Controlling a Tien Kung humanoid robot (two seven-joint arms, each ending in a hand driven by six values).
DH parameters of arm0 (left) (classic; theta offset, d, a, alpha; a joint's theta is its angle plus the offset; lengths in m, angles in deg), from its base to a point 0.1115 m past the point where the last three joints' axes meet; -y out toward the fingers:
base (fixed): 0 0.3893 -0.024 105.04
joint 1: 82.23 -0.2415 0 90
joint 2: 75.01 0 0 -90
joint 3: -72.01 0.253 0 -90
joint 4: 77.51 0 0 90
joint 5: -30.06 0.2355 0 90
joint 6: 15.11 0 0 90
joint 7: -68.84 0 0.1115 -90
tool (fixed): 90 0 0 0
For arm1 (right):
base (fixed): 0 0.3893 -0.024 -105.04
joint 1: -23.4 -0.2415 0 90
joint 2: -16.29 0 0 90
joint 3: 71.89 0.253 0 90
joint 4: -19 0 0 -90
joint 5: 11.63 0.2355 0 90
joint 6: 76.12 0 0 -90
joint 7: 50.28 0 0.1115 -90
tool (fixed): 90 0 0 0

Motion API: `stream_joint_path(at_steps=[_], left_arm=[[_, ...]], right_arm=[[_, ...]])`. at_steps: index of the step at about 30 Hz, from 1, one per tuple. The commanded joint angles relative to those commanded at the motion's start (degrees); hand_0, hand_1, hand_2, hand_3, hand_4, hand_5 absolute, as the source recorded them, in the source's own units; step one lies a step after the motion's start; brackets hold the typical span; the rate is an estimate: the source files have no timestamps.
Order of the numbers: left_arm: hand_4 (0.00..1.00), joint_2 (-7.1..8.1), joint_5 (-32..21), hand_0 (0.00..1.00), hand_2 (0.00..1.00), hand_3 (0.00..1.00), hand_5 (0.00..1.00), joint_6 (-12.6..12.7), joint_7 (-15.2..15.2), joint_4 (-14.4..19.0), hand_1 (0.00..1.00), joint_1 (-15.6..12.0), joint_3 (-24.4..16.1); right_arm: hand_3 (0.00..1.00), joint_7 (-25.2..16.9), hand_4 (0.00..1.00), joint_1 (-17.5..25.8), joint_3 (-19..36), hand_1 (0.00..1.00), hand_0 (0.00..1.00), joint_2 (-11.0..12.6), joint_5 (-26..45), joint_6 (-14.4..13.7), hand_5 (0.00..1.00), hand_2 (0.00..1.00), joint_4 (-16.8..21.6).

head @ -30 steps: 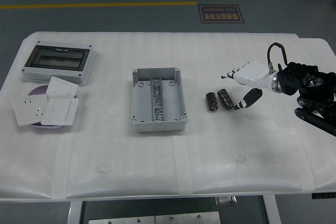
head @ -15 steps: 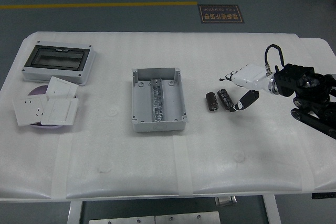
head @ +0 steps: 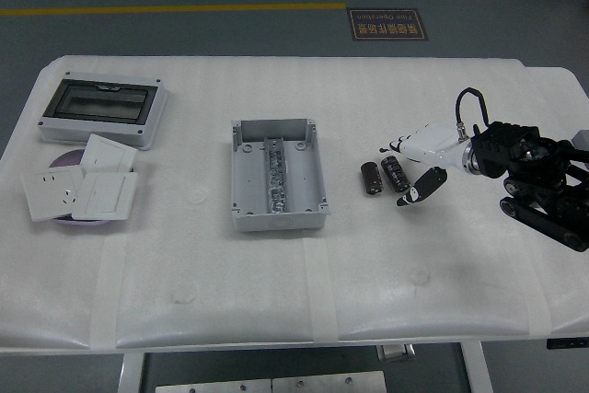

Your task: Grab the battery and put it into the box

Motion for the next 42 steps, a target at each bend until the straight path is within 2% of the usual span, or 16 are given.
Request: stream_joint_path(at_steps=[2,10,20,30,32,33,38,39,42], left_arm=[[0.617,-0.33,1.47,0.707,0.509,0.572,0.151,0.11,0.24,0.0,0.68,-0.2,1.73],[0.623,-1.3,10.58,0.712,0.538,0.585,0.198,-0.43,-0.11,0.0,0.684,-1.04,1.0],[0.625,-1.28,7.44,0.714,0.568,0.593,0.199,0.55,0.75,0.0,0.685,-0.44,4.14],[0.628,-1.39,5.83,0.718,0.57,0.592,0.203,0.16,1.51,0.01,0.687,0.11,7.4],[0.628,-1.4,6.0,0.718,0.57,0.592,0.203,0.05,1.33,0.01,0.687,0.19,6.95],[0.631,-1.39,6.2,0.719,0.569,0.587,0.212,-0.03,1.19,0.01,0.687,0.23,6.6],[0.631,-1.19,6.55,0.719,0.569,0.587,0.212,-0.32,0.78,0.0,0.687,0.51,5.65],[0.63,-1.15,6.54,0.721,0.568,0.586,0.213,-0.36,0.74,0.0,0.687,0.55,5.49],[0.63,-1.14,6.37,0.721,0.568,0.586,0.213,-0.39,0.75,0.0,0.687,0.58,5.5]], right_arm=[[0.977,0.1,0.998,-0.08,0.12,0.686,0.709,-0.07,-0.16,0.31,0.602,0.927,0.07],[0.962,0.31,0.998,-0.31,0.51,0.685,0.708,-0.03,-0.79,1.22,0.589,0.922,-0.03],[0.959,0.42,0.998,0.17,0.83,0.685,0.708,-0.06,-1.28,1.54,0.575,0.921,0.23],[0.946,1.4,0.976,0.46,0.72,0.682,0.708,-0.03,-0.97,1.51,0.55,0.915,0.15],[0.946,2.01,0.976,0.55,0.45,0.682,0.708,-0.02,0.06,1.24,0.55,0.915,0.13],[0.946,2.23,0.934,0.57,0.37,0.683,0.708,-0.02,0.44,1.18,0.486,0.915,0.11],[0.946,2.91,0.934,0.57,-0.04,0.683,0.708,-0.11,1.45,0.69,0.486,0.915,-0.11],[0.947,3.01,0.865,0.54,-0.15,0.684,0.707,-0.11,1.58,0.5,0.449,0.915,-0.11],[0.947,3.09,0.865,0.53,-0.27,0.684,0.707,-0.08,1.73,0.28,0.449,0.915,-0.12]])
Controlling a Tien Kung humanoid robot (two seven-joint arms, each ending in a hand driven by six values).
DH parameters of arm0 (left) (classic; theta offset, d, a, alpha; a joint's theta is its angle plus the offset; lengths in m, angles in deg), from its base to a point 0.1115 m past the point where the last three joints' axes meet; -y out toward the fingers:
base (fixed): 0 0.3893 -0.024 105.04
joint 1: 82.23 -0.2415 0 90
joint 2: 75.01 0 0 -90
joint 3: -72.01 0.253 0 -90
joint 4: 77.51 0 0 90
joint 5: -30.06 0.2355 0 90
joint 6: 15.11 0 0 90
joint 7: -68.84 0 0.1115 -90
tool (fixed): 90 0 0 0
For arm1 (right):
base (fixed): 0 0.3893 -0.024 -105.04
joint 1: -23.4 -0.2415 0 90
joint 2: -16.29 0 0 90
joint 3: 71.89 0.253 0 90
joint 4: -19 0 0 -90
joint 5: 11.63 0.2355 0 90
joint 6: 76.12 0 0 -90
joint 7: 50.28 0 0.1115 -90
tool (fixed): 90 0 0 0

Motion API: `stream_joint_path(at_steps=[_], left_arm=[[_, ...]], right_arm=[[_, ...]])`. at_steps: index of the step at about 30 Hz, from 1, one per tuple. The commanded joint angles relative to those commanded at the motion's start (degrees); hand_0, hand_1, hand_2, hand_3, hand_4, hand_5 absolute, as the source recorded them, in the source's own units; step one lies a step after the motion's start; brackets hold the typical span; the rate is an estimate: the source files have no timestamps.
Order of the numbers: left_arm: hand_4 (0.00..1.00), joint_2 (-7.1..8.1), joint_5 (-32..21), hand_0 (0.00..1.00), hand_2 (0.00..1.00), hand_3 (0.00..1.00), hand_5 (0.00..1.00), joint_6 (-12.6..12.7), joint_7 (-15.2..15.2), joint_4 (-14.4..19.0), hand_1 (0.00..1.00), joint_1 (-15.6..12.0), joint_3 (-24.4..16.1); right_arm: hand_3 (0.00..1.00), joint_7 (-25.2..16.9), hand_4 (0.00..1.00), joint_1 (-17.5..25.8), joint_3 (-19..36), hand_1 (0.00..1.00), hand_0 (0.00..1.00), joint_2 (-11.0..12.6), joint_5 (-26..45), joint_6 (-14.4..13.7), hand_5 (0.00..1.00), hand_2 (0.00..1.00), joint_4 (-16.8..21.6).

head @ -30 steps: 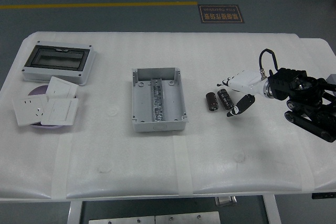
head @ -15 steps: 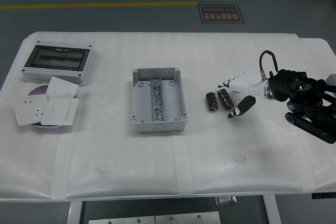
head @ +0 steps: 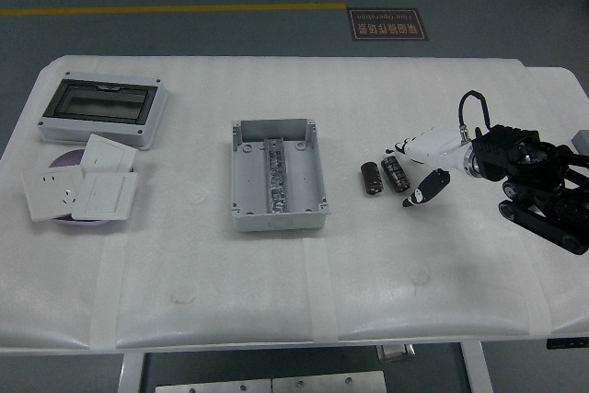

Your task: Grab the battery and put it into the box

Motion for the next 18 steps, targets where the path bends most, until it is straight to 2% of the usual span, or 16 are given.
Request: stream_joint_path(at_steps=[5,9,18], left_arm=[[0.633,0.01,-0.47,0.721,0.569,0.587,0.213,-0.03,0.09,0.0,0.687,0.08,0.16],[0.635,-0.01,0.79,0.722,0.567,0.587,0.216,-0.27,-0.25,0.0,0.688,0.28,-1.44],[0.637,0.0,0.08,0.723,0.568,0.587,0.216,-0.25,-0.16,0.0,0.688,0.46,-1.14]], right_arm=[[0.945,0.02,0.829,0.05,-0.02,0.684,0.707,0.08,0.05,-0.12,0.426,0.914,-0.01],[0.942,-0.06,0.812,-0.13,0.23,0.682,0.706,-0.07,-0.17,0.22,0.425,0.913,-0.05],[0.938,-0.28,0.823,-0.51,0.59,0.682,0.705,-0.32,-0.41,0.66,0.433,0.912,0.12]])
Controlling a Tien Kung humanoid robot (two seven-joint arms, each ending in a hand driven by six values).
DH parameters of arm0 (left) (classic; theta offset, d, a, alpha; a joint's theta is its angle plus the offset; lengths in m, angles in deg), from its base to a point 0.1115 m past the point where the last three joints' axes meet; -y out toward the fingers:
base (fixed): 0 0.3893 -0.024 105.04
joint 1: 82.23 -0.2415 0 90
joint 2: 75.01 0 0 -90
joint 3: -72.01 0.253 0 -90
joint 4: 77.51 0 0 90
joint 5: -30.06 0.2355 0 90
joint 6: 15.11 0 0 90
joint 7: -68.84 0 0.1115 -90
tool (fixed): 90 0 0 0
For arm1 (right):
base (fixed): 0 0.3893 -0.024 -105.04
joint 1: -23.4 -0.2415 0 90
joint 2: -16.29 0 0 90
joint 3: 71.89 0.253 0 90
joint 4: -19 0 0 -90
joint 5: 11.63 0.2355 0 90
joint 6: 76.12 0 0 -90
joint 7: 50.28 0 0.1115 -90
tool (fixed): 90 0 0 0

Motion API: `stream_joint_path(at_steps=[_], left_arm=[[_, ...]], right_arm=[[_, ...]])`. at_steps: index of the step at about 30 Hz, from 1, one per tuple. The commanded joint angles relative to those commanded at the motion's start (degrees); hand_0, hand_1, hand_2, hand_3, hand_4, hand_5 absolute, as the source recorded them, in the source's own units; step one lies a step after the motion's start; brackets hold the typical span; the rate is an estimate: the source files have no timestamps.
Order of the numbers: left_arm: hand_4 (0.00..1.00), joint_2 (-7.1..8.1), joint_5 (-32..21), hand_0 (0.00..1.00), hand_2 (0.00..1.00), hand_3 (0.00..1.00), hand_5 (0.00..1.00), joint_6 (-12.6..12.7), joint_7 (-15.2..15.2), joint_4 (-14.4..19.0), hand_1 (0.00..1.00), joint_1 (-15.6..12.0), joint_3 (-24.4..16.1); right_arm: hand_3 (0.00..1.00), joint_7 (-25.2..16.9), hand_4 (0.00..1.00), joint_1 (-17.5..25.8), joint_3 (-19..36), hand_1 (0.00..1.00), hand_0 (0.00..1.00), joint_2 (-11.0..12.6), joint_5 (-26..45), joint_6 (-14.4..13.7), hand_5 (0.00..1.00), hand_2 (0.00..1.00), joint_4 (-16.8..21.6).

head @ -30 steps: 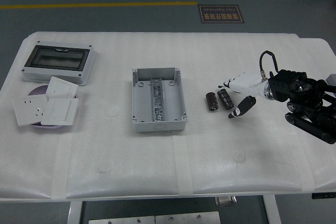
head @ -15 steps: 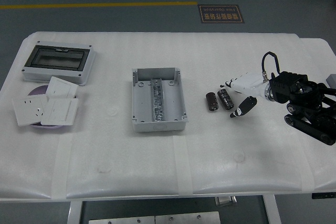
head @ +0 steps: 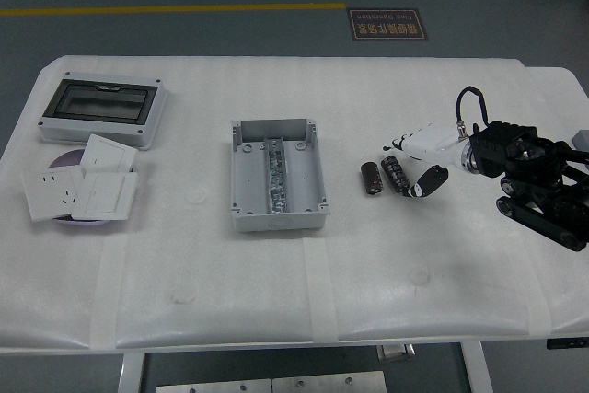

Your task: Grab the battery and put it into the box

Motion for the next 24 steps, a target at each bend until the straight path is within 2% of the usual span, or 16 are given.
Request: stream_joint_path(at_steps=[24], left_arm=[[0.642,0.29,-0.04,0.724,0.563,0.588,0.214,-0.08,-0.13,0.0,0.689,-0.2,-1.48]], right_arm=[[0.922,-0.5,0.794,0.44,0.42,0.677,0.697,-0.28,0.64,-0.07,0.417,0.908,0.96]])
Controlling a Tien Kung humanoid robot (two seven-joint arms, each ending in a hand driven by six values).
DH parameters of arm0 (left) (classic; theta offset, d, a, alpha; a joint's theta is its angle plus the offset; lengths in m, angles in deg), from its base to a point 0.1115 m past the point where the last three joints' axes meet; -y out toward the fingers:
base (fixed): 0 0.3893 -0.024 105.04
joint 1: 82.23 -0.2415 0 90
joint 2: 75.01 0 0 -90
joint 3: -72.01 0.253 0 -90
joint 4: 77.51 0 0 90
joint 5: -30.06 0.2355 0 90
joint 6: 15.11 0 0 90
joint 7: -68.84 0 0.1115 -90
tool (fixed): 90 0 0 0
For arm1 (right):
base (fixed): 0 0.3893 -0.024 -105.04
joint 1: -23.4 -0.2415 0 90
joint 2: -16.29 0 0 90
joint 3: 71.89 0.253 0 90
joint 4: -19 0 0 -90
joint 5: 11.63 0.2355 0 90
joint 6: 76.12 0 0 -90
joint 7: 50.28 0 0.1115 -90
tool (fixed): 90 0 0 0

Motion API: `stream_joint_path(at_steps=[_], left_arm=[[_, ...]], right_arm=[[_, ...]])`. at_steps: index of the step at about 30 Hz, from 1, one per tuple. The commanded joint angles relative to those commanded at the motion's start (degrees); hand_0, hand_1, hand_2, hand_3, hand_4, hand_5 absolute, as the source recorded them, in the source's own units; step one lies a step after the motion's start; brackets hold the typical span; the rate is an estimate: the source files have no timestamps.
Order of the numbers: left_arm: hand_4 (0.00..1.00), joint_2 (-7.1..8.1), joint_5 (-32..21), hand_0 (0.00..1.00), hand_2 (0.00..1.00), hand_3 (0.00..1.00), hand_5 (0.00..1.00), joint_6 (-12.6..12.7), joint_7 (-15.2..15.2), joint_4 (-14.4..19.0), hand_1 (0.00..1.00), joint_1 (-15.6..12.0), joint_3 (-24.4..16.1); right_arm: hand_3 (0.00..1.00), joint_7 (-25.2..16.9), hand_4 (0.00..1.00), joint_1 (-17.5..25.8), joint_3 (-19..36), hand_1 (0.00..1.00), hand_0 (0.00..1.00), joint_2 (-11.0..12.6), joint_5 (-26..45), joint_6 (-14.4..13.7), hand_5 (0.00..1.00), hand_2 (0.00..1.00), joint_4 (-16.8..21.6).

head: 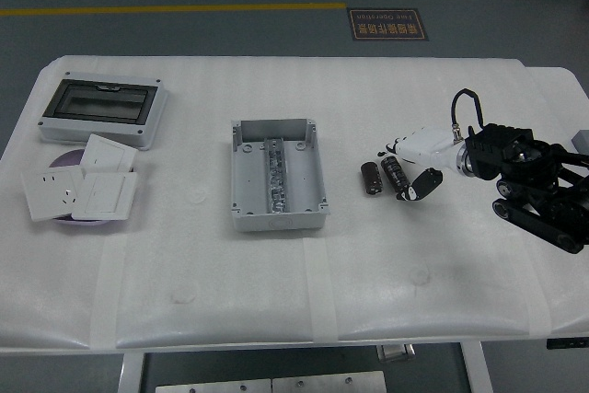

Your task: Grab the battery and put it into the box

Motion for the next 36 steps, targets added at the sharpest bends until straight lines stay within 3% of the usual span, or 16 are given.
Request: stream_joint_path(at_steps=[2,3,8,9,14,15,36], left_arm=[[0.642,-0.01,-0.08,0.724,0.563,0.588,0.214,0.01,0.01,0.0,0.689,-0.02,-0.02],[0.643,-0.02,-0.17,0.724,0.562,0.588,0.214,0.01,0.02,0.0,0.689,-0.02,-0.04],[0.643,-0.02,-0.81,0.724,0.562,0.588,0.214,0.11,0.17,0.0,0.689,0.0,0.25],[0.644,-0.02,-0.86,0.724,0.562,0.588,0.213,0.12,0.2,0.0,0.689,0.0,0.29],[0.644,-0.01,-1.23,0.724,0.562,0.588,0.213,0.22,0.4,0.0,0.689,0.02,0.5],[0.644,0.0,-1.37,0.724,0.561,0.587,0.213,0.25,0.46,0.0,0.689,0.04,0.62],[0.645,-0.07,-2.54,0.724,0.56,0.589,0.212,0.77,1.24,0.0,0.689,0.09,2.07]], right_arm=[[0.922,0.03,0.794,0.07,0.02,0.677,0.697,0.02,0.04,0.01,0.417,0.908,-0.11],[0.899,0.07,0.777,0.12,0.04,0.675,0.697,0.04,0.05,0.05,0.404,0.818,-0.19],[0.899,0.23,0.777,0.37,0.15,0.675,0.697,0.17,0.14,0.38,0.404,0.818,-0.38],[0.824,0.24,0.761,0.41,0.15,0.659,0.698,0.2,0.16,0.42,0.401,0.698,-0.38],[0.824,0.34,0.761,0.57,0.12,0.659,0.698,0.31,0.36,0.4,0.401,0.698,-0.36],[0.761,0.36,0.738,0.61,0.11,0.656,0.7,0.34,0.45,0.38,0.397,0.683,-0.34],[0.699,0.78,0.691,1.05,-0.46,0.643,0.687,0.25,2.41,-2.16,0.38,0.648,0.06]])
